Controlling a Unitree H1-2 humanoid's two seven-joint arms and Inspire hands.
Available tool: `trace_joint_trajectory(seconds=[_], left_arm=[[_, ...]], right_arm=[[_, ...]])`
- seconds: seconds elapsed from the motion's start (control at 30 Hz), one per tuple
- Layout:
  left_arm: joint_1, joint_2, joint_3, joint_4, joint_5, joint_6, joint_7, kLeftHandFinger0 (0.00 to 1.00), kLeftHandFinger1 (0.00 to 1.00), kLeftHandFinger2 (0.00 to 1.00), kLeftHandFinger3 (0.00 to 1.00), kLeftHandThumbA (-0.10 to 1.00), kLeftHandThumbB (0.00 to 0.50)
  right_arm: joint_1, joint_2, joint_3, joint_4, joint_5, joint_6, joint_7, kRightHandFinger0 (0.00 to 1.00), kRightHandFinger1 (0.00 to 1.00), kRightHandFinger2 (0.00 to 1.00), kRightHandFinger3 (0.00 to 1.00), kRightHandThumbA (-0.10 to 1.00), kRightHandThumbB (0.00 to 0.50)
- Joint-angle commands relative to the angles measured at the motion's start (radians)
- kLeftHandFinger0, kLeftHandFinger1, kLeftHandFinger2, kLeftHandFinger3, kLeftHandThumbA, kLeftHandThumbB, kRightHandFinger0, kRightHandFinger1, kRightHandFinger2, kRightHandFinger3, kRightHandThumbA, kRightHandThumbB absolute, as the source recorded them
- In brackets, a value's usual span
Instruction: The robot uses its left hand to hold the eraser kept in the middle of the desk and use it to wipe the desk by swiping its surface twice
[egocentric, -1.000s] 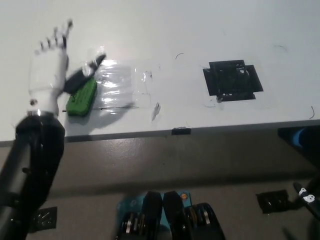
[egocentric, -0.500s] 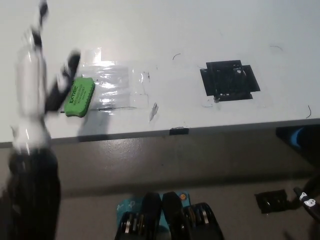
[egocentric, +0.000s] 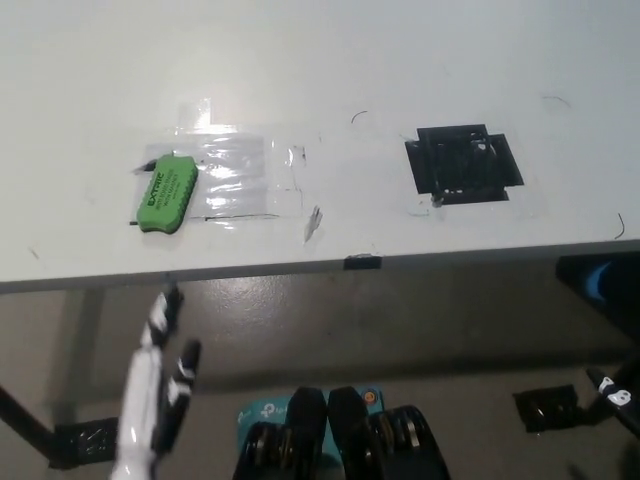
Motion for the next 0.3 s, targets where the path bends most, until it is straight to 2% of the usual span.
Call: trace_joint_trajectory(seconds=[0.0,0.03,0.1,0.13,0.17,0.27], left_arm=[[-0.022,-0.036,0.031,0.101,-0.161,-0.093,-0.032,1.00,1.00,1.00,1.00,1.00,0.192],[-0.030,-0.037,0.038,0.122,-0.162,-0.101,-0.031,1.00,1.00,1.00,1.00,1.00,0.151],[-0.039,-0.041,0.052,0.149,-0.177,-0.098,-0.038,1.00,1.00,1.00,1.00,1.00,0.137],[-0.044,-0.050,0.066,0.165,-0.192,-0.050,-0.041,1.00,1.00,1.00,1.00,1.00,0.199],[-0.046,-0.049,0.073,0.166,-0.218,-0.023,-0.063,1.00,1.00,1.00,1.00,1.00,0.189],[-0.055,-0.052,0.083,0.173,-0.222,-0.022,-0.069,1.00,1.00,1.00,1.00,1.00,0.201]], right_arm=[[-0.008,-0.014,0.002,-0.038,0.008,-0.004,0.014,1.00,1.00,1.00,1.00,1.00,0.147],[-0.010,-0.013,0.000,-0.033,0.014,-0.005,0.016,1.00,1.00,1.00,1.00,1.00,0.159],[-0.010,-0.020,0.006,-0.033,0.008,0.001,0.020,1.00,1.00,1.00,1.00,1.00,0.162],[-0.014,-0.023,0.009,-0.031,0.001,-0.006,0.019,1.00,1.00,1.00,1.00,1.00,0.171],[-0.018,-0.025,0.010,-0.028,0.003,-0.010,0.022,1.00,1.00,1.00,1.00,1.00,0.163],[-0.024,-0.028,0.013,-0.023,0.002,-0.012,0.022,1.00,1.00,1.00,1.00,1.00,0.161]])
